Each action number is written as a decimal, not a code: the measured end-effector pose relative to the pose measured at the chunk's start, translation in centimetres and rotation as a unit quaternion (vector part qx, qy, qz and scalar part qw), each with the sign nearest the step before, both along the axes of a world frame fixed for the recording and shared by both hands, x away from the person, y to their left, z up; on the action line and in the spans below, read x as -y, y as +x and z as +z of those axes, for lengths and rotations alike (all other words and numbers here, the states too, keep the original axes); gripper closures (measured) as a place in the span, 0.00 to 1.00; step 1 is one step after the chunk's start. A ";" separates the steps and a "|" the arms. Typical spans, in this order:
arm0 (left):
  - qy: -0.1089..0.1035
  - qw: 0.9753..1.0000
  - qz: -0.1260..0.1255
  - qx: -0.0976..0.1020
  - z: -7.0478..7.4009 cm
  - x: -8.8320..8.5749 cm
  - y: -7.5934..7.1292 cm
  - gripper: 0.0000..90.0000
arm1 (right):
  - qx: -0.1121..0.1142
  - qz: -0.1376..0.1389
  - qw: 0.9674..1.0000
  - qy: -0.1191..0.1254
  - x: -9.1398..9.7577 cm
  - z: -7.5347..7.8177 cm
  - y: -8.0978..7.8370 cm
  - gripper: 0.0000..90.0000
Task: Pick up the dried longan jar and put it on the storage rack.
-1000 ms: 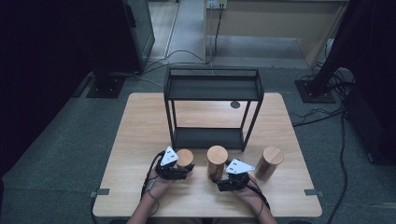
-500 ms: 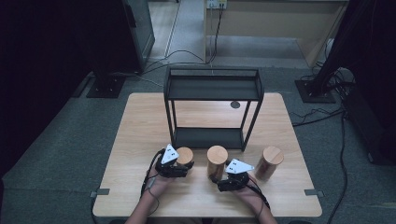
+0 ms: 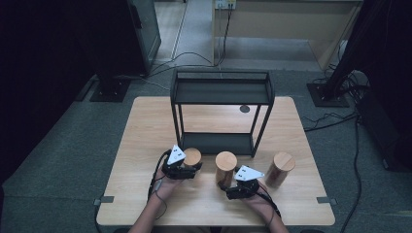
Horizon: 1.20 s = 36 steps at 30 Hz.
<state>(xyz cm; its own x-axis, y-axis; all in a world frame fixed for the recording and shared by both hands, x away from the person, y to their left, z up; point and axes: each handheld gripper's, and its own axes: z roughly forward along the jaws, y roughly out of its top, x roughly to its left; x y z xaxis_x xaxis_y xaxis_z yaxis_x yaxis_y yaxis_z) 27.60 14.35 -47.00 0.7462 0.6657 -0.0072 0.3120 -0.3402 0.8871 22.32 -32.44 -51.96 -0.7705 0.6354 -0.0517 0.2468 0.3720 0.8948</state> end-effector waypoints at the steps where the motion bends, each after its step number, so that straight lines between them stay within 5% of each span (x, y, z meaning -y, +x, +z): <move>1: 0.000 1.000 0.000 0.000 0.0 0.1 0.1 0.28 | 0.000 0.000 1.000 0.000 0.0 0.0 0.0 0.19; 36: 0.001 1.000 0.026 0.008 1.2 1.9 1.5 0.28 | -0.014 0.001 1.000 -0.012 -0.3 0.4 0.3 0.19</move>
<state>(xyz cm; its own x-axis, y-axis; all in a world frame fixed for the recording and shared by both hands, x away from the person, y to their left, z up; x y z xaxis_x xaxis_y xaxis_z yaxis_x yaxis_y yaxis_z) 29.07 12.45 -45.80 0.7112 0.7029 0.0048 0.3154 -0.3252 0.8915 22.57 -32.10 -51.53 -0.7730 0.6329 -0.0442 0.2718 0.3934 0.8783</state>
